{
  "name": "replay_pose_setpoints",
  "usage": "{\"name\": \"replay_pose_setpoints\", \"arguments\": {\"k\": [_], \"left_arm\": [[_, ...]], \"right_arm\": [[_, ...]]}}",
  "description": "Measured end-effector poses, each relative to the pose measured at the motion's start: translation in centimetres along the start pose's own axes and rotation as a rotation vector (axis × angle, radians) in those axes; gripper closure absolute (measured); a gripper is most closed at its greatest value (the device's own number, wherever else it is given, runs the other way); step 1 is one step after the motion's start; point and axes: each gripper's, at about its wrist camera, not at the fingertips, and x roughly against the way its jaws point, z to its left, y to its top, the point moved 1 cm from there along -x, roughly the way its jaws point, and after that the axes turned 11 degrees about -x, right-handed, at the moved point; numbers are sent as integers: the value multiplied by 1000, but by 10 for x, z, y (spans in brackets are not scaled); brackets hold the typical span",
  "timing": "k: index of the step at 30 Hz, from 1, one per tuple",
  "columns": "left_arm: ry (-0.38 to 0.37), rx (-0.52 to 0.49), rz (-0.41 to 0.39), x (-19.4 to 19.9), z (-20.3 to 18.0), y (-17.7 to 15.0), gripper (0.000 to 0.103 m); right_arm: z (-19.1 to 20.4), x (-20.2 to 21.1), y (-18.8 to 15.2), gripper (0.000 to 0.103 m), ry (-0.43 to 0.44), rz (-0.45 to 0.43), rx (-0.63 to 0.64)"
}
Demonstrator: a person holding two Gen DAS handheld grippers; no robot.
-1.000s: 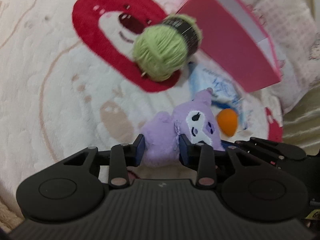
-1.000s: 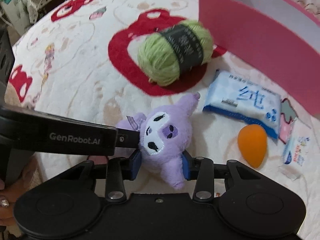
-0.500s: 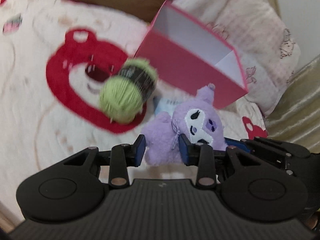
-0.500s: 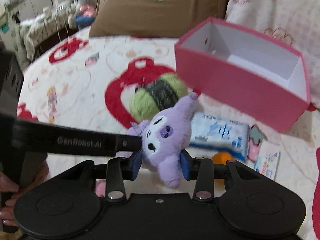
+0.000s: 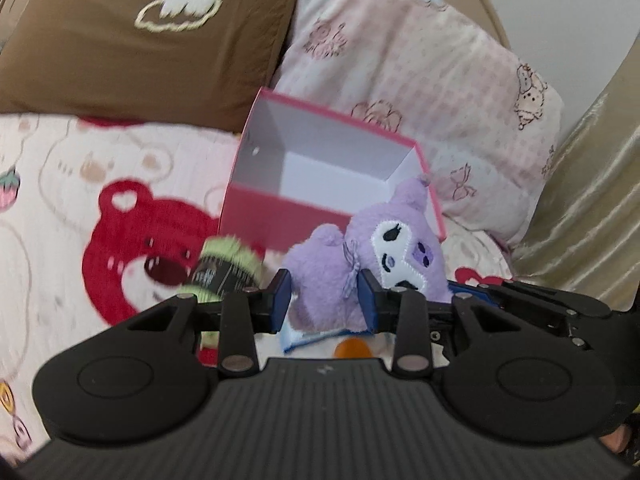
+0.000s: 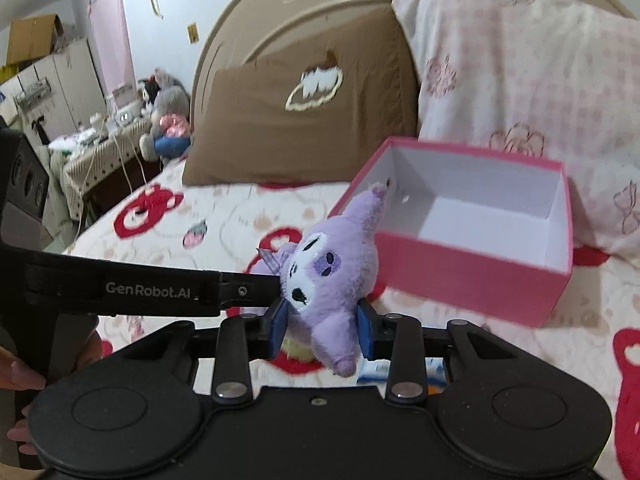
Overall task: Organize objects
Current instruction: 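Lift the purple plush with the right gripper and carry it over the pink box, then lower the plush into the pink box and open the right gripper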
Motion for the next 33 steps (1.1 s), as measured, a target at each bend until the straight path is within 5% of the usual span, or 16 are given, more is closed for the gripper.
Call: {"name": "replay_pose_setpoints", "arguments": {"k": [16,33], "left_arm": [[-1,8,12,-69,4,110,69],[23,64,148,-191,28,118,69]], "right_arm": [[-48,-34,111,63,25,-12,-129],[-120,-127,113,63,13,33,-241]]}}
